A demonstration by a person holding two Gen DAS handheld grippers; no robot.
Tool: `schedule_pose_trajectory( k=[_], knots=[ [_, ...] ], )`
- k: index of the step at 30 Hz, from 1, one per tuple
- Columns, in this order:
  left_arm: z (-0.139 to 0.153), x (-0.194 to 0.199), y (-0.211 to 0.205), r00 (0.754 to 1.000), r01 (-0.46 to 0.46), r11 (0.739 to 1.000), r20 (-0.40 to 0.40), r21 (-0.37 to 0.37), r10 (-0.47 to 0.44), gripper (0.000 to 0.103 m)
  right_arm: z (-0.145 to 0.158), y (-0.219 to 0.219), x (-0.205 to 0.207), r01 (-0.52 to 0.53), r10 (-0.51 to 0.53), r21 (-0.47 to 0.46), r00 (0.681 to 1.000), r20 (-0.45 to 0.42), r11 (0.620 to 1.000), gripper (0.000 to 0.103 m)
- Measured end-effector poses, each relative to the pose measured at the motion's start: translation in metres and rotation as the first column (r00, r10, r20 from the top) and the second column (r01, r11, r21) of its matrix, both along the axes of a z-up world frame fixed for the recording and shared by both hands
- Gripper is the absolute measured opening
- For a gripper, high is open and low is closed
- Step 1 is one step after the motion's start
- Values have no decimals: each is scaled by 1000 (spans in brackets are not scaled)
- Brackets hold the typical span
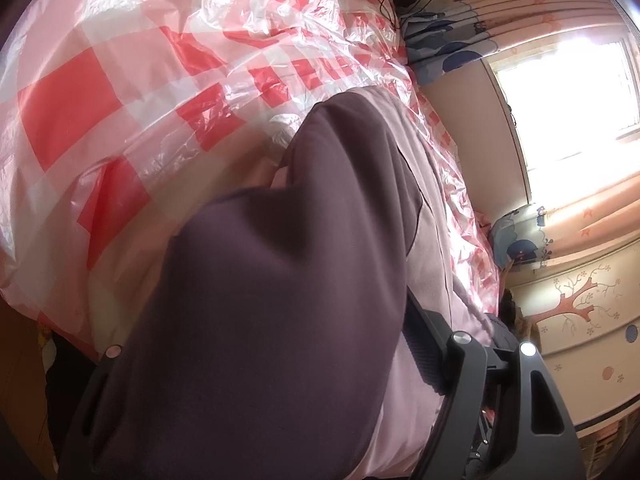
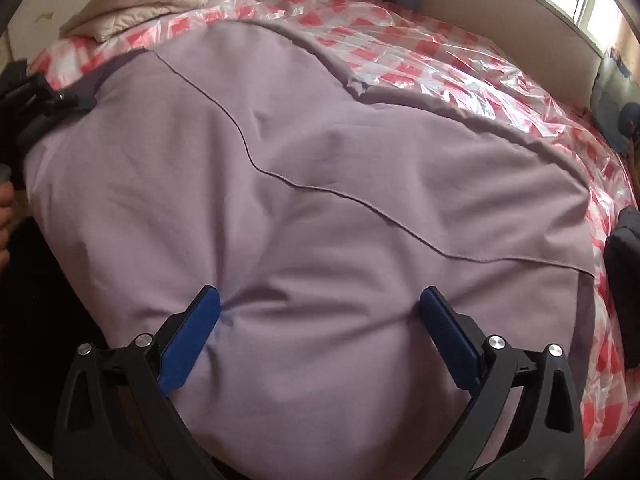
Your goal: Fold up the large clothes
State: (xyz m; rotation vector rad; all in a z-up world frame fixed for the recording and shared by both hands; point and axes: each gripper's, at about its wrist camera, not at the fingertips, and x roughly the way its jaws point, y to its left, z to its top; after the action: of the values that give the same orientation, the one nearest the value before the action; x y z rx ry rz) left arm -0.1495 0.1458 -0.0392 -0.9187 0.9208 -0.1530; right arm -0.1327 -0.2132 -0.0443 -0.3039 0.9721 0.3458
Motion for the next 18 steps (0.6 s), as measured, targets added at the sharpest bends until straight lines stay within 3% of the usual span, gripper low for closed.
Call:
schedule_pose_trajectory(
  k=[3,6,8,11,14,18],
  knots=[
    [1,-3,1,1000,4,1000,25,5,-4,72,13,-3,-5,20,-22,64,999,40,998,96],
    [2,-3,3,999,0,1000,35,-4,0,70,-1,9,-3,10,-10,4,1000,18,1000,96],
    [4,-4,2,999,-1,1000,46,8,0,67,5,5,-6,26,-27,34,999,32,999,96],
    [8,-4,1,998,11,999,59,30,-13,65,21,-3,-10,66,-72,58,991,112,996,96],
    [10,-3,-1,998,16,998,58,54,-19,64,21,-8,13,65,-68,38,993,97,997,96],
    [8,-2,0,999,15,999,41,51,-17,65,36,-12,79,94,-99,78,993,63,992,96]
  ],
)
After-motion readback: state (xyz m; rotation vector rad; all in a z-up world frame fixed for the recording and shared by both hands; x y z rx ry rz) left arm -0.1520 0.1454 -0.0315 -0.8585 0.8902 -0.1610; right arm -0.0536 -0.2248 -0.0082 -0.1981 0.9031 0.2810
